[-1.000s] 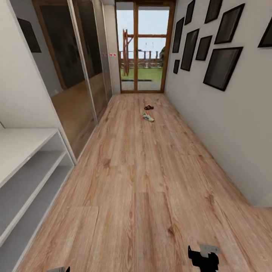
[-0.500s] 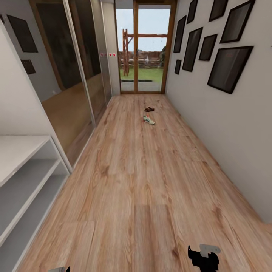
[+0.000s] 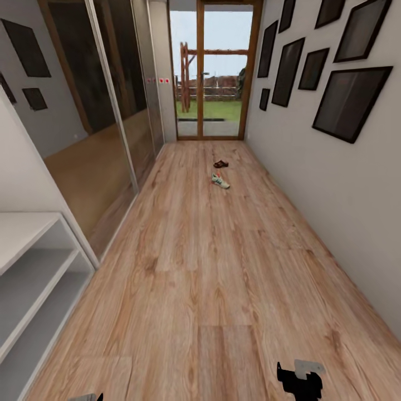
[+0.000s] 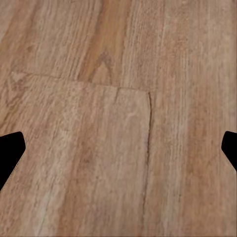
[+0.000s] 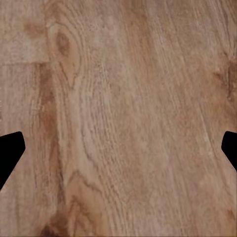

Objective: Pick up the two gym shoes and the two sandals from the corridor floor and place them onto the hallstand (shoe rack) in the corridor, making sure they are on the rack and not on the floor. Arrange them so the two gym shoes are next to each other and the two sandals are next to each other.

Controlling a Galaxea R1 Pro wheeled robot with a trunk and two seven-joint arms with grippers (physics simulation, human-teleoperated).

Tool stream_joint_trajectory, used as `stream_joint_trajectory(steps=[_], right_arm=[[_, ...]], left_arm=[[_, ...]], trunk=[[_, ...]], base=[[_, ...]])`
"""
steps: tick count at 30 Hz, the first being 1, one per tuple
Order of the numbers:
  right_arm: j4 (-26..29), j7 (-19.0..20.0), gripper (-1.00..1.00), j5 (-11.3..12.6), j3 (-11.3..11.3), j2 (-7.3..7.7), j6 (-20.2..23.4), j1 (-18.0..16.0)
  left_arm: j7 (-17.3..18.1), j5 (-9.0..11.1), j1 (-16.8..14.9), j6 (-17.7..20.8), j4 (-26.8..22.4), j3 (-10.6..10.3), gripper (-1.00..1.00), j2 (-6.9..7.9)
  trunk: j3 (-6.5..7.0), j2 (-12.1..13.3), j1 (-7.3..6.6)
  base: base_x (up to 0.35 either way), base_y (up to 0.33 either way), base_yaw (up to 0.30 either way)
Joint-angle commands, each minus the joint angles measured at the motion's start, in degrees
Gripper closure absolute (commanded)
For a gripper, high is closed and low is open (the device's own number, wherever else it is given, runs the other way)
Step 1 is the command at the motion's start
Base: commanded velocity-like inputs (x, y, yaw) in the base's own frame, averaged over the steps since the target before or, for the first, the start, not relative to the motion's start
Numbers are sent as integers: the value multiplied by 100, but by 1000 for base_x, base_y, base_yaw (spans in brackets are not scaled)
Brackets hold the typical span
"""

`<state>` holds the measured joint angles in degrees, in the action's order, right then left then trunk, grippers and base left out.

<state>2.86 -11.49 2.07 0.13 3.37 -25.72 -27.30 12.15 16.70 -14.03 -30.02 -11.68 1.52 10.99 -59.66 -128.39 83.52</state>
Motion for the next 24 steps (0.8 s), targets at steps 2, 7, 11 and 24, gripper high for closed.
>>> stream_joint_trajectory(steps=[2,7,11,24], right_arm=[[-5,-2,-100,21,5,-1,-21,-3],[-5,-2,-100,21,4,-2,-22,-3],[-5,-2,-100,21,5,-3,-22,-3],[-5,-2,-100,21,3,-2,-21,-3]], left_arm=[[60,53,-3,-4,7,15,-100,0],[60,53,-3,-4,7,15,-100,0],[60,53,-3,-4,8,15,-100,0],[60,53,-3,-4,8,15,-100,0]], trunk=[[-5,-2,3],[-5,-2,3],[-5,-2,3],[-5,-2,3]], base=[[338,0,0],[338,0,0],[338,0,0],[338,0,0]])
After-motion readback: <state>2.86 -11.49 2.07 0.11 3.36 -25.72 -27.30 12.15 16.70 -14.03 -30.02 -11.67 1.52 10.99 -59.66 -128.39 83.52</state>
